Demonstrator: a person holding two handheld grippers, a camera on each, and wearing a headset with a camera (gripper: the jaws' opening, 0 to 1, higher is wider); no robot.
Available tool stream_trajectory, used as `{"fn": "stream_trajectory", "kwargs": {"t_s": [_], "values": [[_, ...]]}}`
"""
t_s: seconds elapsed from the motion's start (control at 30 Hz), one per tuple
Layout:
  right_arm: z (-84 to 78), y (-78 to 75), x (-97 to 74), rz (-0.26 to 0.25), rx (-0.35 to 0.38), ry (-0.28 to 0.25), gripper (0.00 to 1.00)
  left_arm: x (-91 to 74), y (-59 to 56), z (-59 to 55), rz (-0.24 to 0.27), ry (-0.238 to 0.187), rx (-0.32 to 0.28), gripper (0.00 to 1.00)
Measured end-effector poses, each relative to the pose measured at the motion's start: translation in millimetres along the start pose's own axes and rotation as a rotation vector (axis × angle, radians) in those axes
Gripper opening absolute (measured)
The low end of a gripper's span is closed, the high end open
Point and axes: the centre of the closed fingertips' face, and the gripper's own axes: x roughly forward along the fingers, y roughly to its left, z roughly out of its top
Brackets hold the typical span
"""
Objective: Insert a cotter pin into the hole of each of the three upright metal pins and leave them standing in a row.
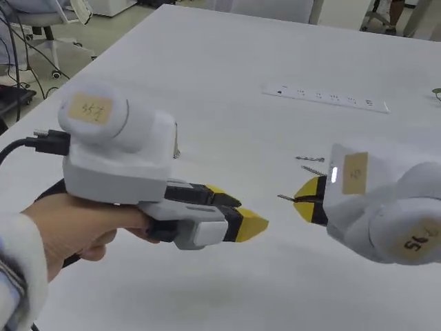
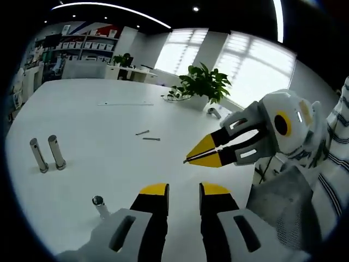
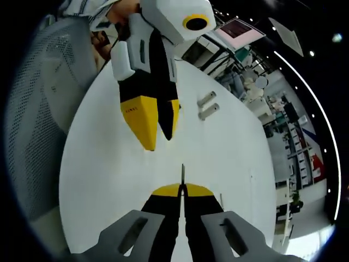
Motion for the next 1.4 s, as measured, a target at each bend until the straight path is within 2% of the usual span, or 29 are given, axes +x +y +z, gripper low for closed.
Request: {"fn": "stream_trajectory", "kwargs": {"t_s": [0.07, 0.17, 0.27, 0.33, 0.43, 0.57, 0.7, 0.77, 0.87, 1.4], "values": [[3.3, 1.6, -2.2, -0.002, -0.001, -0.005, 0.02, 1.6, -0.2, 6.5, -0.001, -0.028, -0.007, 0.17], [9.5, 3.5, -5.7, -0.012, 0.005, -0.021, 0.02, 4.0, -2.3, 8.8, -0.021, -0.028, -0.032, 0.20], [14.1, 4.3, -8.3, -0.024, -0.007, -0.027, 0.02, 5.3, -5.4, 11.0, -0.045, -0.039, -0.091, 0.19], [16.9, 6.6, -8.7, -0.016, 0.010, -0.040, 0.02, 5.9, -9.9, 9.7, -0.073, -0.030, -0.115, 0.17], [17.6, 10.1, -7.6, -0.012, 0.020, -0.048, 0.02, 7.6, -11.4, 7.9, -0.083, -0.024, -0.121, 0.12], [17.3, 12.2, -7.7, -0.009, 0.025, -0.050, 0.02, 9.0, -12.5, 8.6, -0.094, -0.038, -0.150, 0.11], [18.5, 12.8, -8.9, -0.012, 0.022, -0.054, 0.02, 9.9, -13.2, 7.3, -0.103, -0.034, -0.156, 0.09], [19.6, 12.5, -9.3, -0.017, 0.019, -0.057, 0.02, 9.9, -16.8, 10.5, -0.129, -0.051, -0.176, 0.09], [20.8, 12.7, -10.3, -0.020, 0.025, -0.063, 0.02, 10.3, -16.7, 10.3, -0.130, -0.047, -0.158, 0.08], [23.1, 15.1, -16.7, -0.035, -0.001, -0.093, 0.02, 10.4, -19.4, 7.2, -0.135, -0.031, -0.156, 0.02]]}}
